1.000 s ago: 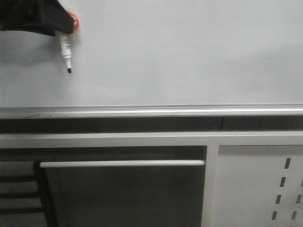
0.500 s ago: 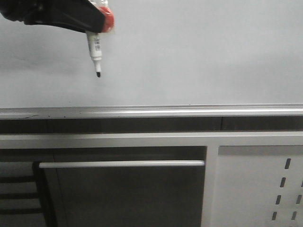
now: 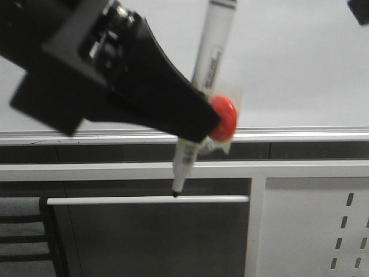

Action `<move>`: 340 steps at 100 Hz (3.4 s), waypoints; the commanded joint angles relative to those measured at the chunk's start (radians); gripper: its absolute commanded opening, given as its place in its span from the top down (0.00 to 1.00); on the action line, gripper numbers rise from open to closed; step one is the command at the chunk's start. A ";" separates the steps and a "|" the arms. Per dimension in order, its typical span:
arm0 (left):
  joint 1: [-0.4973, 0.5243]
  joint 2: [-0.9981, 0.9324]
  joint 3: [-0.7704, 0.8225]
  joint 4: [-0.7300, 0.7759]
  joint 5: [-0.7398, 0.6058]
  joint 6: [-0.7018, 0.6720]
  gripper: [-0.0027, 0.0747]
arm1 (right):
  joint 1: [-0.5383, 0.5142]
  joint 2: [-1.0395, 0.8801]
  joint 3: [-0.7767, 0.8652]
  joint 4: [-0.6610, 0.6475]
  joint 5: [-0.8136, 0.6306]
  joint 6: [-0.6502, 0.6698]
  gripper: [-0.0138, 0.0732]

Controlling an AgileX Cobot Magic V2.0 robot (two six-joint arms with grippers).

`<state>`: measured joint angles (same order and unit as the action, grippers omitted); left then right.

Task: Write number 1 on whiteboard

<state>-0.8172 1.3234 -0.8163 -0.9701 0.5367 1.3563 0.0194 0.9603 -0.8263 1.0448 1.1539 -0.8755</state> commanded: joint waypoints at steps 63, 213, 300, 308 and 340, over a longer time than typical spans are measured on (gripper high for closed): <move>-0.024 0.076 -0.185 0.041 0.021 -0.058 0.99 | 0.274 0.215 -0.324 -0.208 0.035 0.118 0.39; 0.398 -0.281 -0.195 -0.195 0.098 -0.247 0.99 | 0.418 -0.462 0.266 -0.249 -0.819 0.124 0.89; 0.398 -0.568 0.098 -0.278 -0.304 -0.241 0.99 | 0.572 -0.199 0.193 -0.289 -1.140 0.068 0.89; 0.398 -0.568 0.098 -0.272 -0.304 -0.242 0.99 | 0.596 -0.159 0.188 -0.293 -1.201 0.068 0.89; 0.398 -0.568 0.098 -0.251 -0.315 -0.242 0.99 | 0.622 0.057 0.188 -0.308 -1.396 0.068 0.89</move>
<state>-0.4206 0.7604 -0.6911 -1.2122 0.2549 1.1192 0.6386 0.9712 -0.5997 0.7518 -0.1271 -0.7957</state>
